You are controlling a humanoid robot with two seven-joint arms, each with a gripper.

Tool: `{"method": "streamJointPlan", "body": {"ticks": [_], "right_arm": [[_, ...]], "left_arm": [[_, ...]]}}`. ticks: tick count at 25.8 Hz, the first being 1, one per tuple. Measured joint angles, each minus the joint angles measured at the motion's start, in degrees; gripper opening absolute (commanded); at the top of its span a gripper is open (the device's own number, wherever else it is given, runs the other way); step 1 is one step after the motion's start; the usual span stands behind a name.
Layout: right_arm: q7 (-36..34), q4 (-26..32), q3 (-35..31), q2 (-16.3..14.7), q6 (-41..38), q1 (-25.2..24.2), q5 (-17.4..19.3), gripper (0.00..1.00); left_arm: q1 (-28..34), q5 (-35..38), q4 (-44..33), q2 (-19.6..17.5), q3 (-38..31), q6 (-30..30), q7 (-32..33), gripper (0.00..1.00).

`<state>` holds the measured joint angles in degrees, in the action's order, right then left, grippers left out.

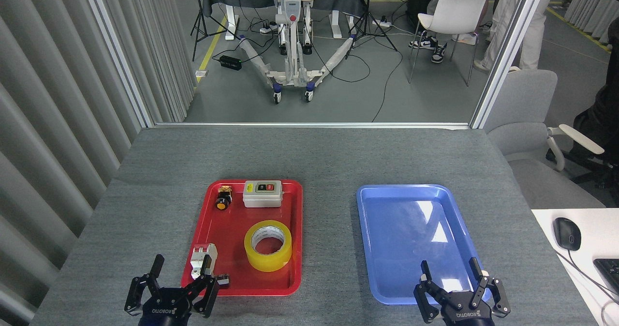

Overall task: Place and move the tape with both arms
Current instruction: 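Move the left gripper forward over the yellow tape roll in the red tray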

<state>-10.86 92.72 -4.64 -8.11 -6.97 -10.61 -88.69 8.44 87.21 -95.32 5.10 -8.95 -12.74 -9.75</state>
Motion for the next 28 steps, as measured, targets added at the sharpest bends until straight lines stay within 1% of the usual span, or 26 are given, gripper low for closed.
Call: {"method": "streamJointPlan", "body": {"ticks": [10, 16, 22, 24, 28], "right_arm": [[0.31, -0.08, 0.18, 0.27, 4.88, -0.01, -0.04, 1.00], [0.33, -0.12, 0.30, 0.28, 6.74, -0.11, 0.11, 1.00], [0.40, -0.16, 0.37, 0.11, 7.19, -0.26, 2.17, 1.00], [0.40, -0.17, 0.39, 0.10, 7.19, -0.23, 2.62, 1.00], [0.41, -0.18, 0.48, 0.10, 5.86, -0.30, 2.76, 1.00]], "left_arm": [[0.02, -0.06, 0.87, 0.00, 0.09, 0.54, 0.71, 1.00], [-0.31, -0.42, 2.86, 0.03, 0.73, 0.38, -0.05, 1.00], [-4.35, -0.51, 5.69, 0.12, 3.06, 1.09, -0.40, 1.00], [-6.57, -0.53, 7.77, 0.05, 3.34, 1.36, -0.42, 1.00], [-12.50, -0.55, 13.59, -0.30, 4.94, 3.74, -0.44, 1.00]]}}
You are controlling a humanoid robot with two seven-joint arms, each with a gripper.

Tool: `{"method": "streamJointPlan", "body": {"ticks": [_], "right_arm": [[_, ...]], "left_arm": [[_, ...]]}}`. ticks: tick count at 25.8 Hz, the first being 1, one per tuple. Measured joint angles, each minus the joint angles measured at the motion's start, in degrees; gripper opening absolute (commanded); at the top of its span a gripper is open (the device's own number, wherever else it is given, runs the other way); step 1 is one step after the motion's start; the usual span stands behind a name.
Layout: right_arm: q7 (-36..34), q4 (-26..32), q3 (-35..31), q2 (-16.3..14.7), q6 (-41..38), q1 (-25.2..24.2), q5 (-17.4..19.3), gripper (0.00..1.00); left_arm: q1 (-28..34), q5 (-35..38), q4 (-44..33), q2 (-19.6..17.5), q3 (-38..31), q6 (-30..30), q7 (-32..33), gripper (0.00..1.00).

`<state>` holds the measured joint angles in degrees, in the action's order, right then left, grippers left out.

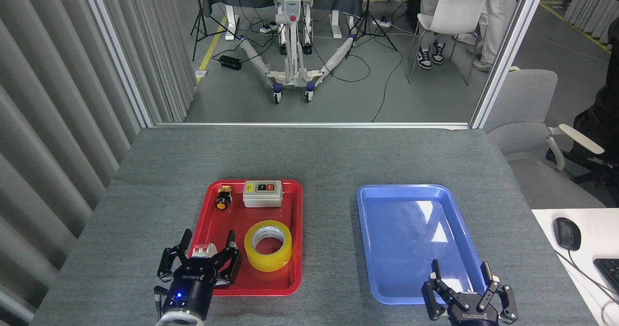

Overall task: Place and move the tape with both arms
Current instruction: 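Move the left gripper forward over the yellow tape roll in the red tray, then lower the left gripper into the tape roll's hole and grip it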

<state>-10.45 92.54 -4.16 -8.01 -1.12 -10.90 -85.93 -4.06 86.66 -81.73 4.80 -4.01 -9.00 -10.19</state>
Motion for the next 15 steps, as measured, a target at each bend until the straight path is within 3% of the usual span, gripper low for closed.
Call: {"method": "streamJointPlan", "body": {"ticks": [5, 9, 15], "right_arm": [[0.05, -0.11, -0.04, -0.16, -1.35, -0.07, 0.00, 1.00], [0.72, -0.16, -0.06, -0.28, -1.92, -0.09, -0.29, 1.00], [1.14, -0.17, -0.06, 0.03, -1.26, -0.09, -0.76, 1.00]], "left_arm": [[-7.72, 0.29, 7.97, 0.10, 1.31, 2.38, 0.25, 1.00], [-10.55, 0.70, 10.17, 0.70, 2.16, 2.88, 1.79, 1.00], [-15.02, 0.77, 10.45, 2.08, 3.67, 3.04, 13.86, 1.00]]}}
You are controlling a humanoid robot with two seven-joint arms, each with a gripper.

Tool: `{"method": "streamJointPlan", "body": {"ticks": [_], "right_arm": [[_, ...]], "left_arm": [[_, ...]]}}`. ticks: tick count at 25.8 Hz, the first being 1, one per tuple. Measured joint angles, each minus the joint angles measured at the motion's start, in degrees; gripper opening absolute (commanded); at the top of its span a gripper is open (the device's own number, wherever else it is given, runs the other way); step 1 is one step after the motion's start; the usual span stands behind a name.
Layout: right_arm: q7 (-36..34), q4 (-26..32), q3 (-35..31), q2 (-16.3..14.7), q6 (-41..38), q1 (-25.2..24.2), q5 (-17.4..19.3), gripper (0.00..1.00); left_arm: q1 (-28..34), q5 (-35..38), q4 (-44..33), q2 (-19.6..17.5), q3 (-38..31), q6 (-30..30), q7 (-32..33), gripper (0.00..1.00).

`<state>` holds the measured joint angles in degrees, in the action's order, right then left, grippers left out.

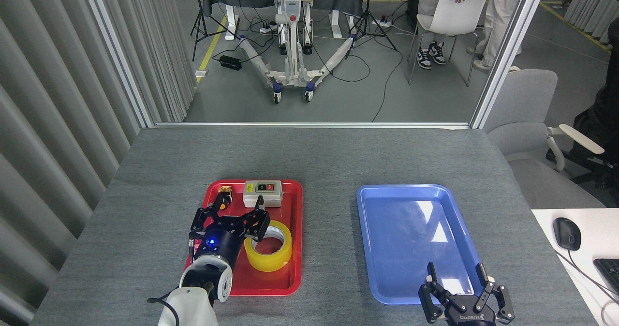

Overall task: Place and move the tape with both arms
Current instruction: 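Lower the left gripper into the tape roll's hole and grip it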

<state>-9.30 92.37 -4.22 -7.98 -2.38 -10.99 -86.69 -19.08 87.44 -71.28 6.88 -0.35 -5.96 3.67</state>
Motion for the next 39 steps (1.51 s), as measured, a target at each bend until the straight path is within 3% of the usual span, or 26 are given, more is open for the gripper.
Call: {"method": "streamJointPlan", "body": {"ticks": [11, 16, 27, 39], "right_arm": [[0.50, -0.31, 0.00, 0.43, 1.05, 0.20, -0.07, 1.00], [0.52, -0.66, 0.00, 0.50, 1.20, 0.39, -0.52, 1.00], [0.58, -0.96, 0.01, 0.55, 1.23, 0.62, -1.22, 1.00], [0.33, -1.22, 0.00, 0.52, 3.38, 0.63, -0.77, 1.00]], "left_arm": [[-7.87, -0.63, 3.18, 0.78, 0.27, 0.01, 38.72, 1.00], [-10.24, -0.72, 4.93, 0.79, 0.26, 0.01, 48.87, 1.00], [-13.38, -2.10, 12.42, -0.11, 0.77, -0.05, 51.69, 1.00], [-14.67, -7.75, 17.41, -2.29, 2.53, -0.05, 48.98, 1.00]]}}
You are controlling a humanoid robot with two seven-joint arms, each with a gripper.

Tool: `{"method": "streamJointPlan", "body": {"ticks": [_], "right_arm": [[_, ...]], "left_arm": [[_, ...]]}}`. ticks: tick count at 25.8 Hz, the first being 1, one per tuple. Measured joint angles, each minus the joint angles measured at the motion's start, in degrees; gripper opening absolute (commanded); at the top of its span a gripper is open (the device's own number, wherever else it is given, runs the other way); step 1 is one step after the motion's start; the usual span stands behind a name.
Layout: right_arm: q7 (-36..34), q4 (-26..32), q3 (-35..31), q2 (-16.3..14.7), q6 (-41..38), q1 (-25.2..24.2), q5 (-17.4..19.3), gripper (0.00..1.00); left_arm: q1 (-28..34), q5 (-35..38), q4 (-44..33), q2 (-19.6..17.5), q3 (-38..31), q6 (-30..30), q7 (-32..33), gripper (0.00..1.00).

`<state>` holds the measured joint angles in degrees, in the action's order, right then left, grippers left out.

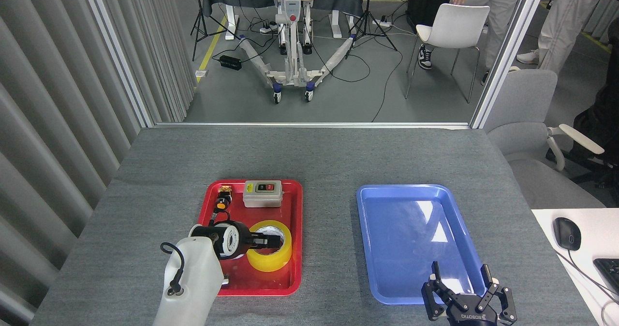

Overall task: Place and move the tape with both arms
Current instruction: 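Lower the left gripper into the tape roll's hole and grip it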

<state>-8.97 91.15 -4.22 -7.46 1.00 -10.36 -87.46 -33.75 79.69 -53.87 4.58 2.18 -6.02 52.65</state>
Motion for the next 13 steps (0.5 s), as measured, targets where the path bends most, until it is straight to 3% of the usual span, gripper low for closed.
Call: {"method": "streamJointPlan", "body": {"ticks": [13], "right_arm": [[-0.02, -0.01, 0.00, 0.07, 0.11, 0.08, -0.16, 1.00]], "left_arm": [[-0.34, -0.21, 3.81, -2.34, 0.99, -0.11, -9.64, 1.00]]}}
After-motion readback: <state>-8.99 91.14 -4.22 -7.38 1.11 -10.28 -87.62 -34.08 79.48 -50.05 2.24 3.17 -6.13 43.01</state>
